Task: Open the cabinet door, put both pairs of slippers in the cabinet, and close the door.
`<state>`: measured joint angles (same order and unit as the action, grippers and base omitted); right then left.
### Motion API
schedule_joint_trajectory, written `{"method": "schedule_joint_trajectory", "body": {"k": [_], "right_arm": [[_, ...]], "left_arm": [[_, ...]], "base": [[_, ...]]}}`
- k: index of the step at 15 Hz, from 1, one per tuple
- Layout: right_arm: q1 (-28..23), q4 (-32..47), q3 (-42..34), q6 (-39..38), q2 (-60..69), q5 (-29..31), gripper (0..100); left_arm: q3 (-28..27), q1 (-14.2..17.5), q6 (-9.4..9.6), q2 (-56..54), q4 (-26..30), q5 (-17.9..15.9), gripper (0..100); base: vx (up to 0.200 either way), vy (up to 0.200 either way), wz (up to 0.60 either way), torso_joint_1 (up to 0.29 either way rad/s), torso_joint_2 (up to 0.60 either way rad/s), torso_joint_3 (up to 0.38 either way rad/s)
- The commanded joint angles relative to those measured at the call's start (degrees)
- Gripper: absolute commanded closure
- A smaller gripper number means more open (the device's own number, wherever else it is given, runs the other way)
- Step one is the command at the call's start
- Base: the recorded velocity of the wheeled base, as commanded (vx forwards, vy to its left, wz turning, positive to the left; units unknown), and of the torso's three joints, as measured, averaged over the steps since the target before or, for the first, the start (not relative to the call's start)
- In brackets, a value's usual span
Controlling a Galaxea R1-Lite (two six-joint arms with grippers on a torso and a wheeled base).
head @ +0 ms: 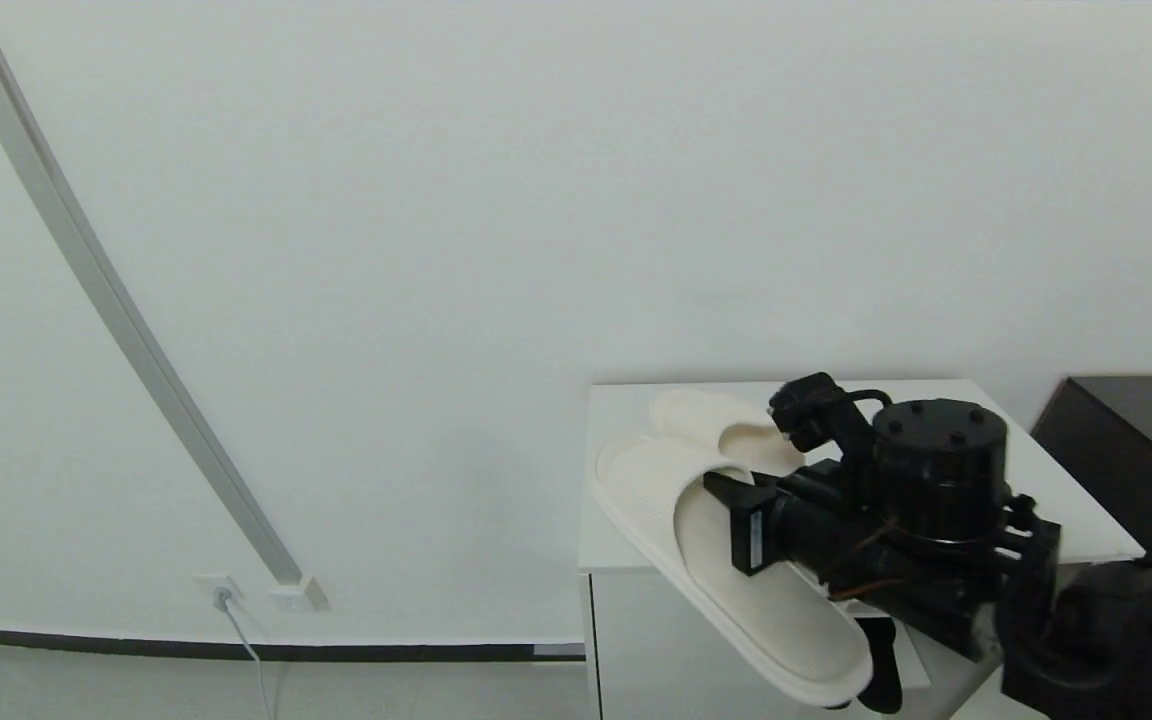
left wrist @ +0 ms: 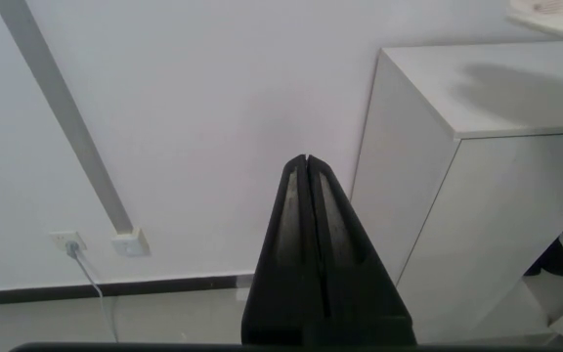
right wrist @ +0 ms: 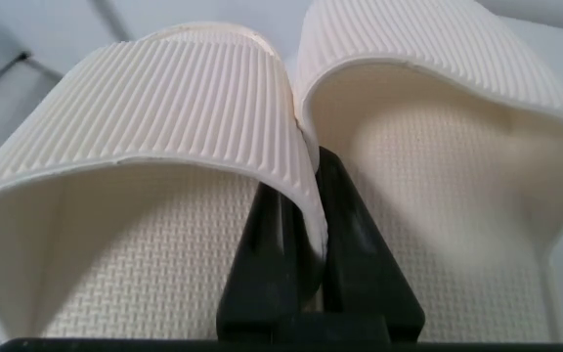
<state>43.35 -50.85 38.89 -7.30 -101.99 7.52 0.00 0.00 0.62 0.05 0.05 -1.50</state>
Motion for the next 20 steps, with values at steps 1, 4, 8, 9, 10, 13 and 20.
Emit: {"method": "schedule_joint_trajectory", "body": {"k": [1,4,8,9,10,13,20], "right_arm": [[0.9,0.1,-5.9,0.0,9.4,-4.3,100],[0.7,0.5,-6.0,0.8,9.6,-4.4,100],[0.1,1.3,-6.2,0.8,9.4,-4.4,100],[0.1,1.3,-6.2,0.7,9.3,-4.4,100],[0.1,1.3,-6.3,0.7,9.3,-4.4,100],[0.1,1.2,-7.2,0.7,9.3,-4.4,100],[0.2,1.2,-7.2,0.7,9.0,-4.4,100]], "left_arm": [[0.0,0.0,-0.01,0.0,0.0,0.0,100],[0.0,0.0,-0.18,0.0,0.0,0.0,100],[0.0,0.0,-0.27,0.0,0.0,0.0,100],[0.0,0.0,-0.27,0.0,0.0,0.0,100],[0.0,0.0,-0.27,0.0,0.0,0.0,100],[0.0,0.0,-0.27,0.0,0.0,0.0,100],[0.0,0.0,-0.27,0.0,0.0,0.0,100]], "base": [[0.000,0.000,0.00,0.000,0.00,0.000],[0.000,0.000,0.00,0.000,0.00,0.000],[0.000,0.000,0.00,0.000,0.00,0.000],[0.000,0.000,0.00,0.000,0.00,0.000],[0.000,0.000,0.00,0.000,0.00,0.000],[-0.133,0.000,0.00,0.000,0.00,0.003],[-0.143,0.000,0.00,0.004,0.00,0.002]]}}
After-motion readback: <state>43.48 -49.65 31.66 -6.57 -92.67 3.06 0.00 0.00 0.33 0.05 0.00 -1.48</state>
